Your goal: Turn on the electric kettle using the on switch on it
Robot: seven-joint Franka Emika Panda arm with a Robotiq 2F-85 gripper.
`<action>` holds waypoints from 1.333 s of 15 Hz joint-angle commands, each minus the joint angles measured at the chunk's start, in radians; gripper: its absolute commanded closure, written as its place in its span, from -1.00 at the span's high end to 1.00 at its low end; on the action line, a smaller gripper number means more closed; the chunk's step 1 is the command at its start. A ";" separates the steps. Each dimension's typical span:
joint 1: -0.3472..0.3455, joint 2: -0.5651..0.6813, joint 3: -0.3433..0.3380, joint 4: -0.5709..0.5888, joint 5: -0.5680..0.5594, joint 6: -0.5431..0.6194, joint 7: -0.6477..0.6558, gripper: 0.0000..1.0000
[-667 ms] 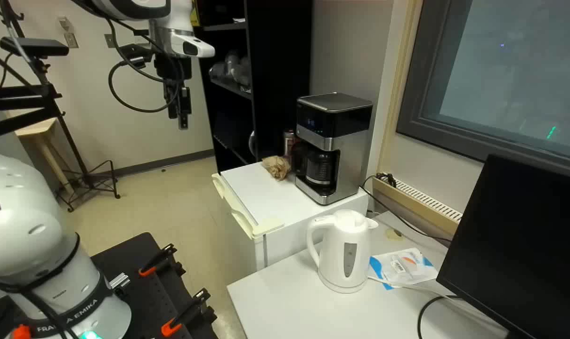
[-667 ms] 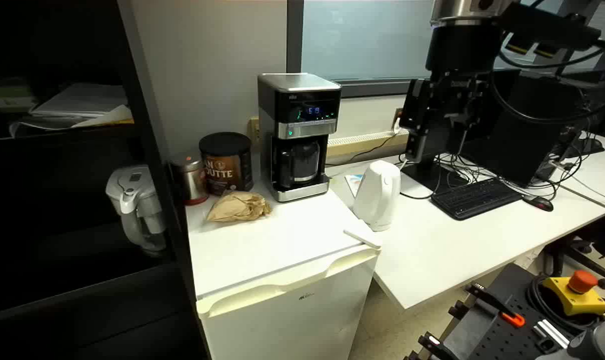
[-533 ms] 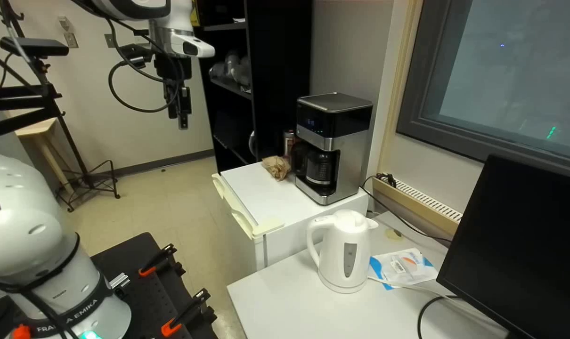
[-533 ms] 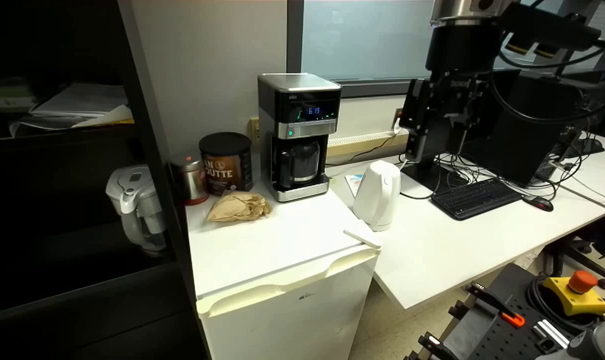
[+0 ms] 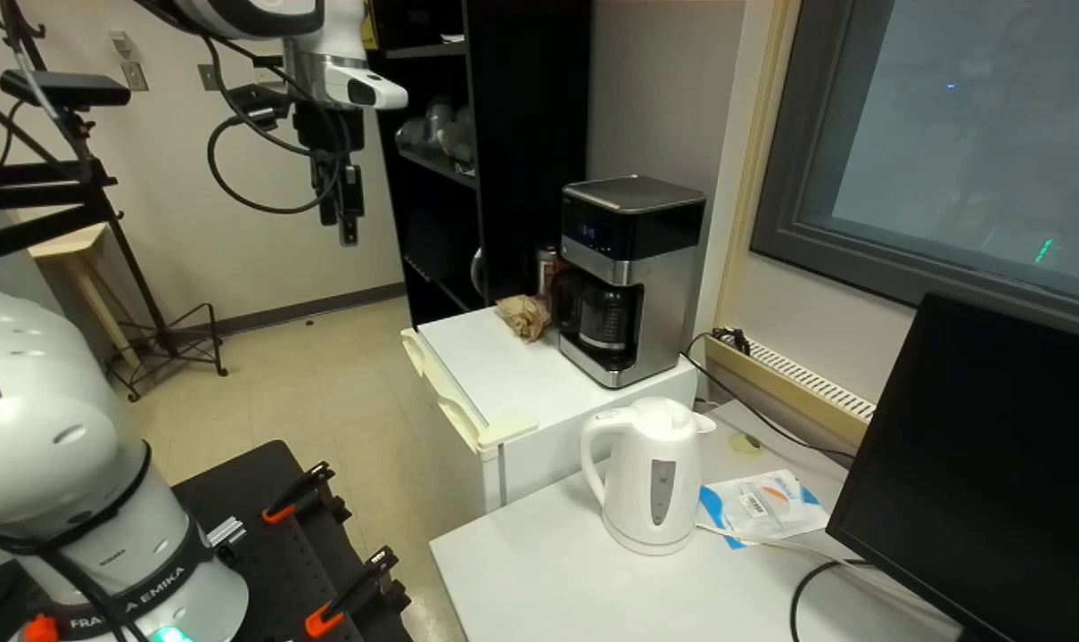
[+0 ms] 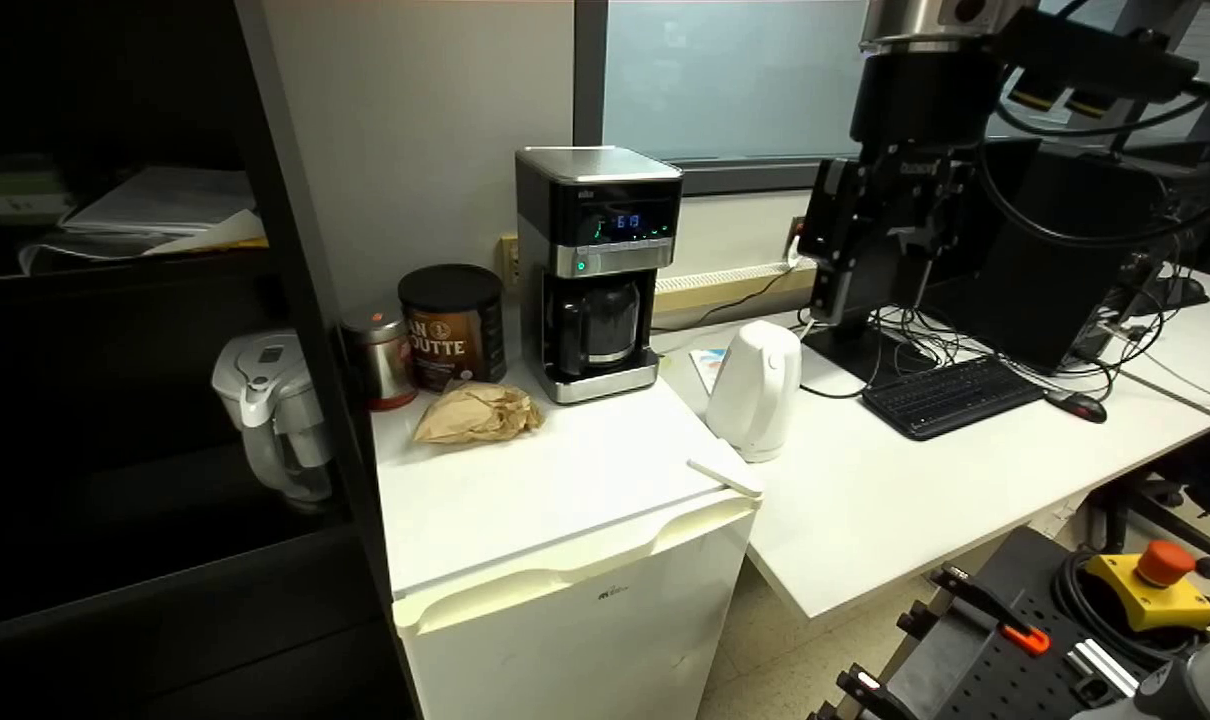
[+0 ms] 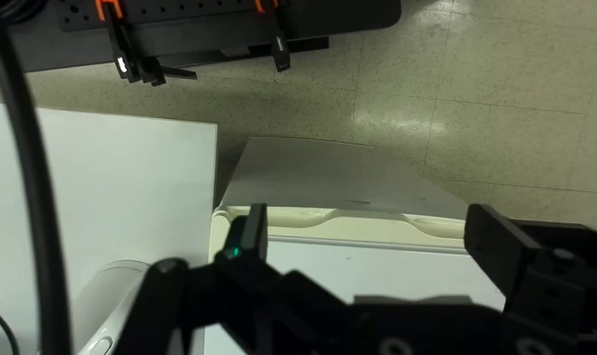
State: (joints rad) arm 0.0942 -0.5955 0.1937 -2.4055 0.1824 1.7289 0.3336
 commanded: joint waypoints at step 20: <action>-0.174 0.237 -0.084 -0.123 -0.224 0.608 0.068 -0.56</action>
State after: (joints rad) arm -0.0572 -0.3853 0.1233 -2.5196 -0.0148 2.2684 0.3549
